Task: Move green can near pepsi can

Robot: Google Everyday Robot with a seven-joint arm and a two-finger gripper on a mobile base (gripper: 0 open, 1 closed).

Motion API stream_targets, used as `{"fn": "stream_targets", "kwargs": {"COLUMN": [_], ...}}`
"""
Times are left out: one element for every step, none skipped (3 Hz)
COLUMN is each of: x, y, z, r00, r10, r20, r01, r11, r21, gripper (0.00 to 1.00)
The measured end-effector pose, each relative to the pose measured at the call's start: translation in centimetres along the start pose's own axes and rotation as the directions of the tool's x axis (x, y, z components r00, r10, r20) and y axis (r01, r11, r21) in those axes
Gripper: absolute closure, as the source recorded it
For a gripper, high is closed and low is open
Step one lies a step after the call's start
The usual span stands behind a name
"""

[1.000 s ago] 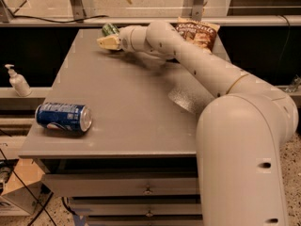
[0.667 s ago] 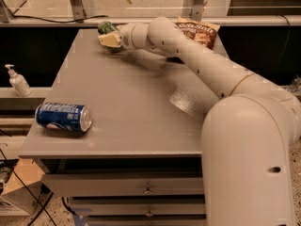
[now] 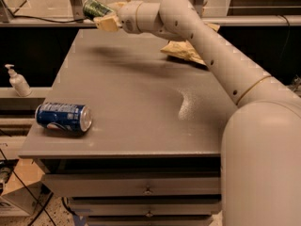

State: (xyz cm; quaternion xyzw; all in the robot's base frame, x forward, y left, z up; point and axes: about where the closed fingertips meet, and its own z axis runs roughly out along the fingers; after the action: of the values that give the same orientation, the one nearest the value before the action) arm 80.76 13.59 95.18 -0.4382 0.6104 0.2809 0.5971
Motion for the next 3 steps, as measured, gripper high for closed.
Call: {"fn": "stream_targets", "kwargs": {"x": [-3.99, -3.84, -4.23], "y": [3.19, 3.99, 4.05], "z": [-3.24, -3.16, -2.75], "r00": [0.993, 0.991, 0.990], "r10": [-0.114, -0.125, -0.144], "r20": [0.042, 0.039, 0.005], "r01": [0.118, 0.129, 0.143], "r11": [0.9872, 0.9824, 0.9779], "r21": [-0.107, -0.135, -0.153], "gripper": [1.00, 1.00, 1.00]}}
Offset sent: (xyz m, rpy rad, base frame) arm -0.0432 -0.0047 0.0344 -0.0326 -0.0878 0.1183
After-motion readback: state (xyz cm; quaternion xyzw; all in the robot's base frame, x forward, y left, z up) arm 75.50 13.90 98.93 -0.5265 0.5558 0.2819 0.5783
